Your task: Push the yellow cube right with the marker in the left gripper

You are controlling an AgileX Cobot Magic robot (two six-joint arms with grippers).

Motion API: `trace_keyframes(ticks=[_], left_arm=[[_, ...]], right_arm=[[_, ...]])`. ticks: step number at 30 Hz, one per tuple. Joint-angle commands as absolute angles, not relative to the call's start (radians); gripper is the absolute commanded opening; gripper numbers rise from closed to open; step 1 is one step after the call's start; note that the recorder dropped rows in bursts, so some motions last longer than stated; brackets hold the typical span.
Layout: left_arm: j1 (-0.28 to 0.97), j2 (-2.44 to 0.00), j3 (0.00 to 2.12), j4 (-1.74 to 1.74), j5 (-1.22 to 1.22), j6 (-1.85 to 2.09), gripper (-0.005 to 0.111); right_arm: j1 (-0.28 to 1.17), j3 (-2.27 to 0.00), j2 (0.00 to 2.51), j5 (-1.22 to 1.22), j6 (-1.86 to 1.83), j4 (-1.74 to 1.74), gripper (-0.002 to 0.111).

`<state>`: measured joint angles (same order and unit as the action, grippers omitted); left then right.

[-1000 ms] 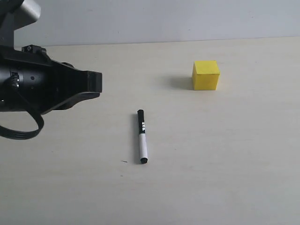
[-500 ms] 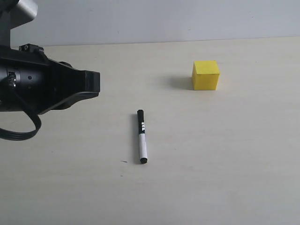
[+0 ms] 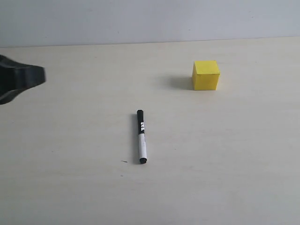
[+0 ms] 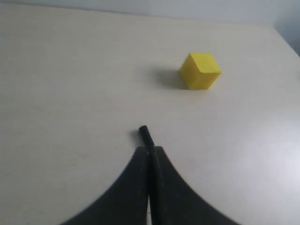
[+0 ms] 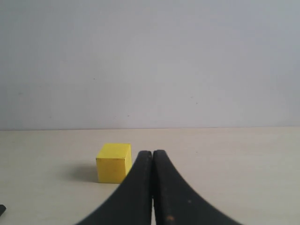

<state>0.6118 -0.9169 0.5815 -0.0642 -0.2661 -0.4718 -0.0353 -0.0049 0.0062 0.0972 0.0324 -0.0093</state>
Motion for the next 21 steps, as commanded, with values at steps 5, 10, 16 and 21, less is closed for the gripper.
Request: trace_keyframes(ticks=[5, 10, 16, 21], left_arm=[[0.405, -0.477, 0.201, -0.062, 0.015, -0.482, 0.001], [0.316, -0.229, 0.033, -0.062, 0.066, -0.482, 0.001], [0.227, -0.022, 0.000, -0.064, -0.045, -0.482, 0.001], [0.207, 0.000, 0.000, -0.064, -0.089, -0.475, 0.001]], right_arm=[[-0.041, 0.000, 0.000, 0.088, 0.031, -0.007, 0.000], [-0.041, 0.000, 0.000, 0.088, 0.029, -0.007, 0.000], [-0.041, 0.000, 0.000, 0.088, 0.029, -0.007, 0.000], [-0.041, 0.000, 0.000, 0.088, 0.029, -0.007, 0.000]])
